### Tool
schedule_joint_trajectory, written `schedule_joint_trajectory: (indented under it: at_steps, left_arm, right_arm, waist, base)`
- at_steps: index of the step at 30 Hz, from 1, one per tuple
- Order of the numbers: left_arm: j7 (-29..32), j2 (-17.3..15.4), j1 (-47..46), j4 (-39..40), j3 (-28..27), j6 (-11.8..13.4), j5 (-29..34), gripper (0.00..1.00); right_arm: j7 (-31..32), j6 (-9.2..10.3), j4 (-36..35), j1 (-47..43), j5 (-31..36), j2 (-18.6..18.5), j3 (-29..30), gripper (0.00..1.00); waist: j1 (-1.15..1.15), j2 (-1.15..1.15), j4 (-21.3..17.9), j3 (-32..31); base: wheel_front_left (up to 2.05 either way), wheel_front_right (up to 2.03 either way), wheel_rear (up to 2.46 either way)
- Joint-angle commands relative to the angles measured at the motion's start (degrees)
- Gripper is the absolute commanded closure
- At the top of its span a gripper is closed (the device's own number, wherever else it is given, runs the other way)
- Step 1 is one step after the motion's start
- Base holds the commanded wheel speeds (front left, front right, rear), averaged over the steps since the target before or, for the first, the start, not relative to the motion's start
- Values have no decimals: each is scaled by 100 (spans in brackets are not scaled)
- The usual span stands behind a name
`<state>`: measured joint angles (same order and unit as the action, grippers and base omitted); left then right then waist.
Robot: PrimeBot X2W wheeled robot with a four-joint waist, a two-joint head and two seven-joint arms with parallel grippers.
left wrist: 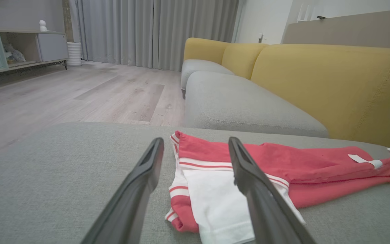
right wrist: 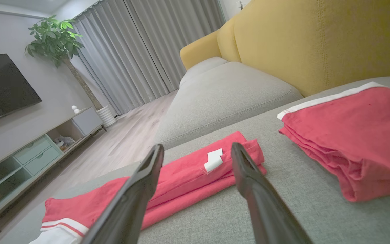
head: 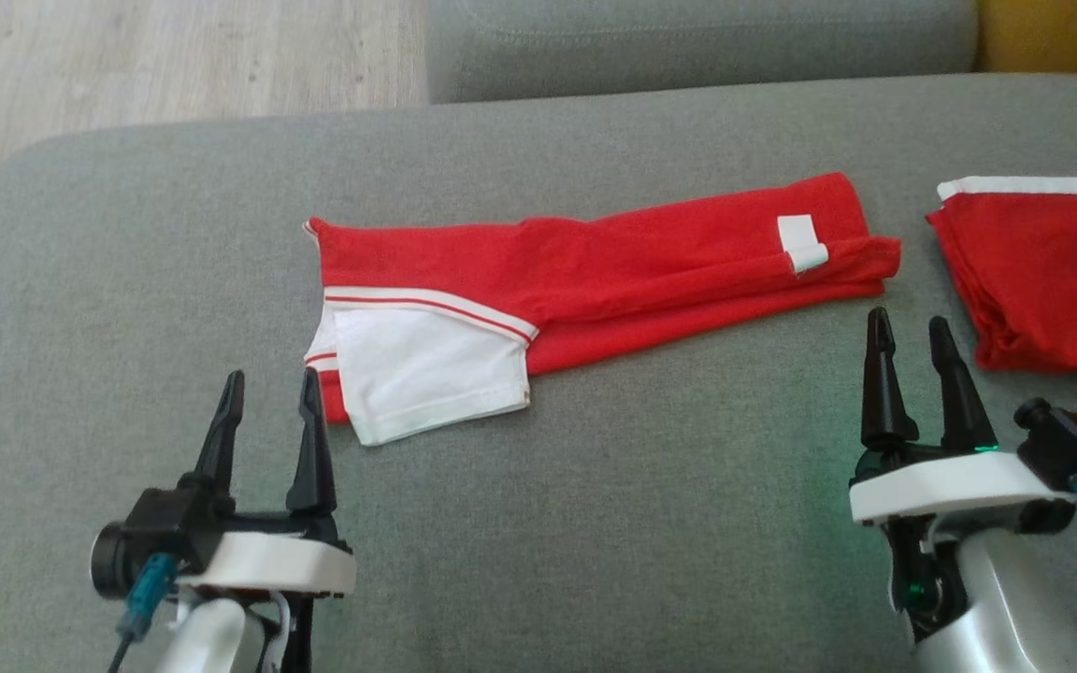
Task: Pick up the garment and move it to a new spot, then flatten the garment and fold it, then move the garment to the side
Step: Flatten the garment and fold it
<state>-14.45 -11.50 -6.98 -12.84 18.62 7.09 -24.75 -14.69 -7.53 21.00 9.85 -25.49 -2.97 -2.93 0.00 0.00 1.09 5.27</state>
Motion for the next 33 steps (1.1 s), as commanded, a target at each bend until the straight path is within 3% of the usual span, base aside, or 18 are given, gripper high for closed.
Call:
schedule_joint_trajectory:
  at_steps: [1, 7, 22, 33]
  left_arm:
    - [-54, -5, -263, 131, -291, -60, 106, 0]
    - [-54, 212, -502, 99, -499, -304, 411, 0]
    - [-54, 627, -907, -143, -659, -720, 882, 0]
    - [-54, 742, -979, -182, -815, -825, 1062, 0]
  right_arm:
    - [-30, 4, -216, 250, 76, 8, -103, 0]
    - [35, 4, 85, 894, 532, 9, 308, 0]
    - [1095, 4, 2392, 2678, 2407, 9, 2417, 0]
    - [996, 4, 3383, 3094, 2837, 9, 2605, 0]
  waist:
    - [0, 0, 23, 86]
    - [0, 0, 129, 462]
    - [0, 0, 572, 1134]
    - [0, 0, 602, 1221]
  base:
    - [0, 0, 0]
    - [0, 0, 0]
    - [0, 0, 0]
    - [0, 0, 0]
